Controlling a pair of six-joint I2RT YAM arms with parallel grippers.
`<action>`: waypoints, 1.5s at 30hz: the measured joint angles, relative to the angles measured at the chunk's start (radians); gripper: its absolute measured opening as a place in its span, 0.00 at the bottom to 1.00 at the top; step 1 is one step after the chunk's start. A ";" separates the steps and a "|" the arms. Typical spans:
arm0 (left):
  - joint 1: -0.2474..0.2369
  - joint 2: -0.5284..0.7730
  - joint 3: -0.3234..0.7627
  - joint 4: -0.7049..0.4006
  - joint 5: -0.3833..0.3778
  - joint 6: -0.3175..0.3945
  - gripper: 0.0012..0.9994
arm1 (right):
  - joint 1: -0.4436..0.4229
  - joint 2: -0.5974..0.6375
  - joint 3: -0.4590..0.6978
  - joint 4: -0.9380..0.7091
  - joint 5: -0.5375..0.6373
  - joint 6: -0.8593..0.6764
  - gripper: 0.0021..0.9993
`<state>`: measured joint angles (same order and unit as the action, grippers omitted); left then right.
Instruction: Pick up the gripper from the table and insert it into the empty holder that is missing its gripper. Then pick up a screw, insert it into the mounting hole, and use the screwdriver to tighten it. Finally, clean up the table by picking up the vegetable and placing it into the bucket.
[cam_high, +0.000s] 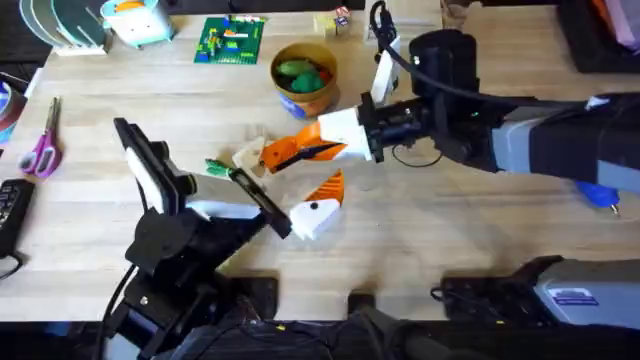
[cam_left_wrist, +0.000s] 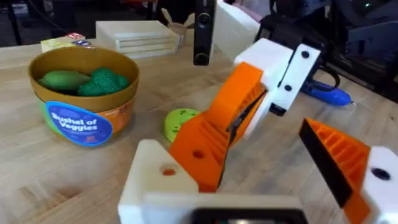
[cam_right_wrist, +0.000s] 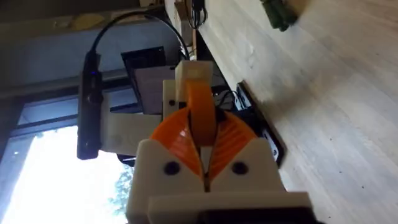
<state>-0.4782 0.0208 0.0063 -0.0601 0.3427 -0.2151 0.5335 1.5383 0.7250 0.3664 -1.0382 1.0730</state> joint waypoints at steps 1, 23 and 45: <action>0.000 0.000 0.000 0.000 0.007 0.000 0.99 | 0.000 0.000 0.000 0.000 -0.001 0.002 0.01; 0.000 -0.002 0.000 0.005 0.139 -0.002 0.99 | 0.049 0.007 0.000 0.035 0.041 0.026 0.01; 0.000 -0.002 0.000 0.005 0.158 0.001 0.99 | 0.048 0.009 0.000 0.030 0.020 0.019 0.27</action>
<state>-0.4782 0.0185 0.0063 -0.0547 0.5011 -0.2138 0.5819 1.5471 0.7254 0.3962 -1.0184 1.0916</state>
